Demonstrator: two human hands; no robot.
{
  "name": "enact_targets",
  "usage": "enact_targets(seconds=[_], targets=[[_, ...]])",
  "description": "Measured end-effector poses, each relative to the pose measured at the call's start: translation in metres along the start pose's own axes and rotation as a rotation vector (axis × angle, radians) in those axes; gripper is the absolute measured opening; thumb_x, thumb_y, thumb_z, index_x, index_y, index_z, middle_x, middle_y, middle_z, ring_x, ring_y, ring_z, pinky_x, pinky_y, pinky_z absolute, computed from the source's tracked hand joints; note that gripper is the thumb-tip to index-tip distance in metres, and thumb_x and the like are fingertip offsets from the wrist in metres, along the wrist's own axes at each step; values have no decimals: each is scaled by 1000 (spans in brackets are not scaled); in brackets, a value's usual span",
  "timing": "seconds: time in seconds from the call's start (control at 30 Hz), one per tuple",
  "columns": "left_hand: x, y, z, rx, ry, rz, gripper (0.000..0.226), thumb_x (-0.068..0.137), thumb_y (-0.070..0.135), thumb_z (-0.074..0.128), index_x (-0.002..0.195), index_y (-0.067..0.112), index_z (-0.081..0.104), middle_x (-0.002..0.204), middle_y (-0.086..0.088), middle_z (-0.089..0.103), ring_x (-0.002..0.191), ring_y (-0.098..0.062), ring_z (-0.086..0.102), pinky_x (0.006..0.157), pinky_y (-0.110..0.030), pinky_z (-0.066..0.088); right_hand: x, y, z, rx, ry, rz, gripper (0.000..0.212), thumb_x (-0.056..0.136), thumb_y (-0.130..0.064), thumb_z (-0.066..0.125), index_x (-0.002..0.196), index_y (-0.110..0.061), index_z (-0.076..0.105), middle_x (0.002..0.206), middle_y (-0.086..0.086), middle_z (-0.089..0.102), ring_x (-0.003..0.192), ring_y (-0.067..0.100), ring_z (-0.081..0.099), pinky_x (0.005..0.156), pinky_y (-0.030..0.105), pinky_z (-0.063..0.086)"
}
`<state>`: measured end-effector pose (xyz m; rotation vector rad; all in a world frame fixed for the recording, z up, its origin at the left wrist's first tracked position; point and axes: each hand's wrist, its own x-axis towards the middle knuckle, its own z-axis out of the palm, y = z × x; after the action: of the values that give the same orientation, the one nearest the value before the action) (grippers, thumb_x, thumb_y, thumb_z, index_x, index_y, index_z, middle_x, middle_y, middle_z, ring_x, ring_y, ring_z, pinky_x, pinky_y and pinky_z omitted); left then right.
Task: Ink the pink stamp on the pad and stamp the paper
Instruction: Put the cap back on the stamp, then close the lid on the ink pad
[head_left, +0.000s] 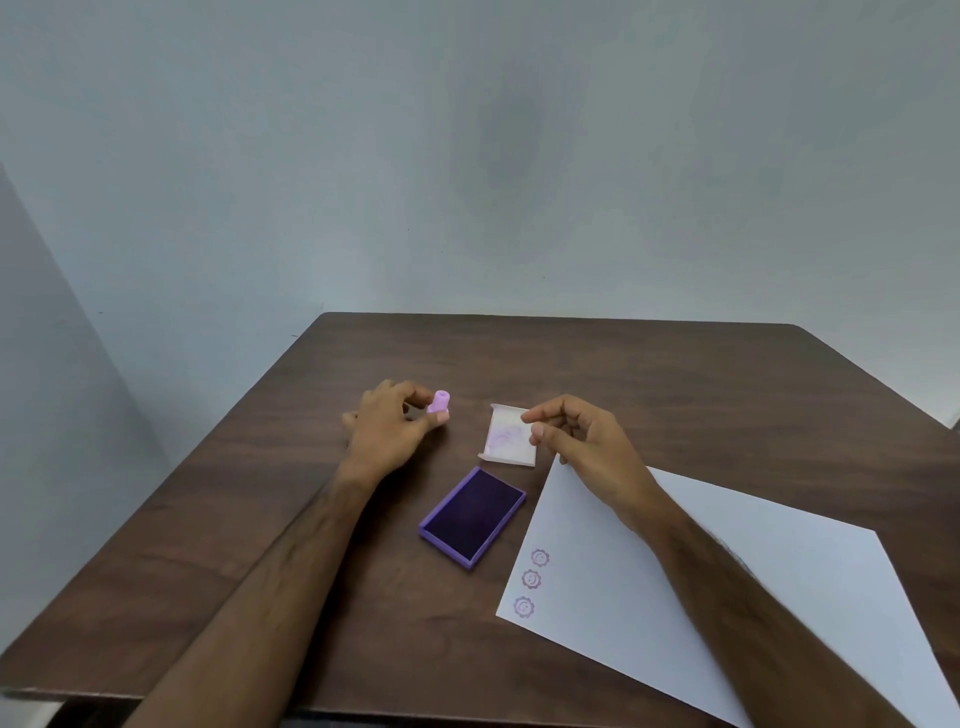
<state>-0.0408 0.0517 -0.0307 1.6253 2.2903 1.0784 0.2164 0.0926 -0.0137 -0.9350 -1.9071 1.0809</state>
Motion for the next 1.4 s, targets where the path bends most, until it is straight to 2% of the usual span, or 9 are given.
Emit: enact_targets(seconds=[0.2, 0.4, 0.57, 0.63, 0.77, 0.87, 1.0, 1.23, 1.4], targets=[[2, 1, 6, 185, 11, -17, 20, 90, 54, 63, 92, 35, 58, 104, 8, 55, 108, -16, 50, 86, -38, 25, 2, 4, 4, -210, 16, -40, 12, 94, -18, 67, 101, -26, 71, 101, -11, 69, 90, 7, 64, 68, 5, 49], [-5, 3, 6, 92, 15, 61, 51, 90, 49, 64, 136, 34, 48, 141, 3, 44, 130, -18, 42, 96, -40, 26, 0, 0, 5, -454, -13, -128, 15, 88, -16, 73, 100, -24, 74, 103, -3, 69, 84, 7, 61, 73, 8, 45], [-29, 18, -9, 74, 59, 249, 27, 96, 44, 57, 122, 41, 52, 123, 13, 49, 112, -6, 50, 95, -37, 29, -2, -6, 9, -614, -77, -131, 22, 88, -29, 74, 109, -25, 76, 112, -3, 69, 87, 7, 54, 70, 4, 32], [-49, 23, -19, 65, -31, 290, 27, 94, 57, 50, 118, 45, 50, 112, 19, 53, 100, 3, 53, 97, -40, 35, -3, -8, 9, -610, -73, -123, 24, 87, -30, 74, 110, -24, 76, 112, -2, 68, 90, 8, 53, 70, 5, 32], [-95, 28, -33, 148, -262, 240, 89, 70, 97, 33, 142, 45, 32, 116, 23, 51, 103, 3, 49, 92, -36, 30, -5, -12, 8, -540, -52, -130, 21, 87, -26, 75, 108, -21, 76, 105, -1, 67, 91, 10, 55, 71, 11, 36], [-117, 25, -31, 298, -298, 284, 116, 59, 102, 37, 153, 39, 14, 128, 20, 44, 115, -5, 42, 93, -34, 31, -7, -14, 7, -458, -33, -130, 15, 91, -20, 71, 104, -18, 77, 100, 0, 66, 88, 12, 57, 71, 14, 40], [-112, 25, -27, 260, -303, 310, 104, 68, 85, 53, 152, 40, 13, 132, 19, 47, 119, -5, 42, 98, -37, 34, -8, -12, 2, -439, -17, -121, 13, 93, -15, 67, 101, -19, 76, 101, 0, 66, 88, 10, 57, 73, 14, 43], [-77, 15, -37, 185, -383, 365, 80, 80, 45, 61, 149, 44, 20, 136, 20, 54, 125, -3, 39, 99, -33, 22, -6, -9, -2, -509, -12, -130, 15, 90, -16, 70, 103, -17, 77, 103, 2, 67, 85, 8, 53, 70, 9, 37], [-71, 7, -35, 156, -360, 388, 76, 83, 42, 59, 148, 46, 21, 135, 21, 54, 126, -1, 40, 102, -34, 25, -5, -14, 6, -685, -73, -137, 25, 91, -31, 69, 115, -24, 75, 111, 0, 67, 104, 16, 53, 87, 28, 46]])
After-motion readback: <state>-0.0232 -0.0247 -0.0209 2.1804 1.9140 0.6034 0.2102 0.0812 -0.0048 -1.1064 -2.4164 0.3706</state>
